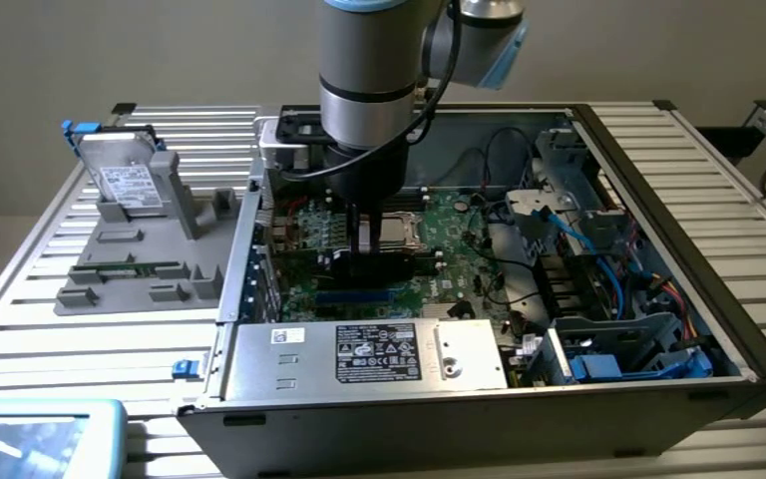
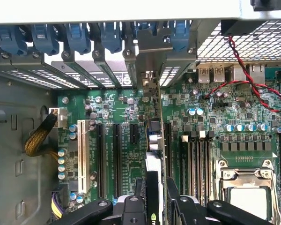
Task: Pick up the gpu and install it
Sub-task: 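Insert the gpu into the slot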
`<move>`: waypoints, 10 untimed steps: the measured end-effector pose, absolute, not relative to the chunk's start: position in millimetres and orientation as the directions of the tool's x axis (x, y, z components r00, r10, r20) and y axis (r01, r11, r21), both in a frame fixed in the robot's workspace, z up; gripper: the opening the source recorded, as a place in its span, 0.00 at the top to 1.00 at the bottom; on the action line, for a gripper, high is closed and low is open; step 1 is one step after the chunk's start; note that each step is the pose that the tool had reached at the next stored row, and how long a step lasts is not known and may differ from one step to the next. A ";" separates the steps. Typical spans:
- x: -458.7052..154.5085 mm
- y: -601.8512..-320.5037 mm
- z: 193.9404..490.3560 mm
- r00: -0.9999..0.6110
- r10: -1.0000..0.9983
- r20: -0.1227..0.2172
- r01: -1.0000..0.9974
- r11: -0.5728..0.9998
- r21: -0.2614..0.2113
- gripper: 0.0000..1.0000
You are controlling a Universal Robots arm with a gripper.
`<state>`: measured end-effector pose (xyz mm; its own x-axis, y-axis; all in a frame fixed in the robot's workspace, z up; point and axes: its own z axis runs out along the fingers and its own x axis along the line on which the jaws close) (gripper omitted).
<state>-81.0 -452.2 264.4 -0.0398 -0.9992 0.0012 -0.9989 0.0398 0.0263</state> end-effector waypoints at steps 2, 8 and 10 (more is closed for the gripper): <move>-81.0 -452.4 264.3 -0.040 -0.999 0.002 -0.999 0.040 0.026 0.72; -81.0 -453.3 264.3 -0.040 -0.999 0.006 -0.999 0.040 0.026 0.72; -80.9 -453.5 264.3 -0.040 -0.999 0.008 -0.999 0.040 0.026 0.72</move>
<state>-80.9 -453.5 264.3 -0.0399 -0.9992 0.0083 -0.9989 0.0401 0.0260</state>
